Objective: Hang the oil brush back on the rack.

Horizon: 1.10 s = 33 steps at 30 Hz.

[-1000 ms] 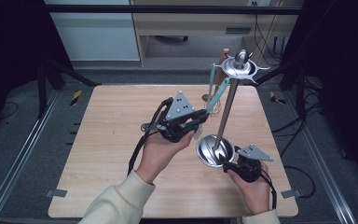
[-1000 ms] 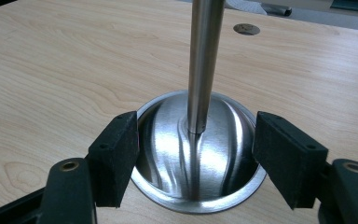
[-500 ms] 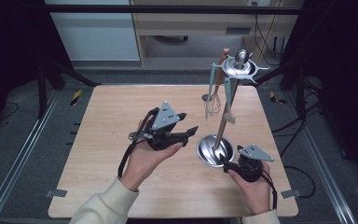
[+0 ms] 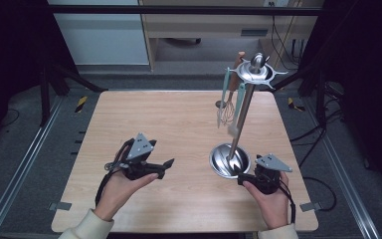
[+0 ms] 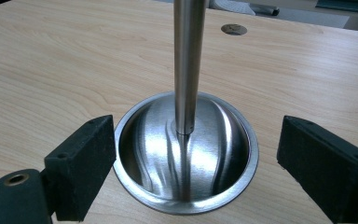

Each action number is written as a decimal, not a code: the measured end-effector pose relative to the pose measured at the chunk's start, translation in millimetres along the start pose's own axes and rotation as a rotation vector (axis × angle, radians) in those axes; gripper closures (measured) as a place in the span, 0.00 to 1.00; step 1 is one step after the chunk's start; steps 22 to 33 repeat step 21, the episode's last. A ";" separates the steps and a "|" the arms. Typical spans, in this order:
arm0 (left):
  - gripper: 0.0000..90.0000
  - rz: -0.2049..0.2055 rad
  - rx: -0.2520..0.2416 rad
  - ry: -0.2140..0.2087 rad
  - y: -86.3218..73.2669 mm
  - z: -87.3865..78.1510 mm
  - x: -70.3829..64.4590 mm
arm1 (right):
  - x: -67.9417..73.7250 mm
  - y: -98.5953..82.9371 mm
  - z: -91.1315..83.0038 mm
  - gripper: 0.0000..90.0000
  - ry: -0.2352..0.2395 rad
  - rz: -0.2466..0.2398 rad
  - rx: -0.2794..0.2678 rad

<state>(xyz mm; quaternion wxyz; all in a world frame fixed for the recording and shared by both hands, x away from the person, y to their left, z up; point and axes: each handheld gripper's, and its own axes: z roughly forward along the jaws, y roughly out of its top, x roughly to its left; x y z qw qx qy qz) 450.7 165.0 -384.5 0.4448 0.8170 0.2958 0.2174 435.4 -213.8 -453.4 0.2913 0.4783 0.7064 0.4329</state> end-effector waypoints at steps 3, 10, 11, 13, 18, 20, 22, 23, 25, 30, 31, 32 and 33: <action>0.15 0.000 0.044 0.020 -23.9 -4.7 7.2 | 0.0 -0.3 0.5 0.12 -0.001 -0.003 0.000; 0.09 -0.045 0.068 0.049 -66.0 -19.9 27.1 | -0.2 -1.8 2.7 0.08 0.009 0.002 0.011; 0.08 -0.045 0.073 0.057 -71.9 -22.0 30.0 | 0.0 -1.7 2.7 0.07 0.017 0.006 0.020; 0.07 -0.049 0.084 0.079 -82.9 -25.2 35.1 | 0.0 -2.1 3.5 0.06 0.021 -0.003 0.025; 0.07 -0.069 0.114 0.149 -111.8 -32.8 52.4 | 1.6 -3.6 4.4 0.05 0.044 -0.041 0.023; 0.07 -0.087 0.111 0.168 -119.5 -35.8 58.1 | 2.2 -3.3 4.0 0.06 0.055 -0.047 0.019; 0.07 -0.112 0.115 0.180 -124.1 -36.4 61.0 | 2.3 -3.2 3.9 0.06 0.057 -0.047 0.018; 0.07 -0.112 0.115 0.180 -124.1 -36.4 61.0 | 2.3 -3.2 3.9 0.06 0.057 -0.047 0.018; 0.07 -0.112 0.115 0.180 -124.1 -36.4 61.0 | 2.3 -3.2 3.9 0.06 0.057 -0.047 0.018; 0.07 -0.112 0.115 0.180 -124.1 -36.4 61.0 | 2.3 -3.2 3.9 0.06 0.057 -0.047 0.018; 0.07 -0.112 0.115 0.180 -124.1 -36.4 61.0 | 2.3 -3.2 3.9 0.06 0.057 -0.047 0.018; 0.07 -0.112 0.115 0.180 -124.1 -36.4 61.0 | 2.3 -3.2 3.9 0.06 0.057 -0.047 0.018; 0.07 -0.112 0.115 0.180 -124.1 -36.4 61.0 | 2.3 -3.2 3.9 0.06 0.057 -0.047 0.018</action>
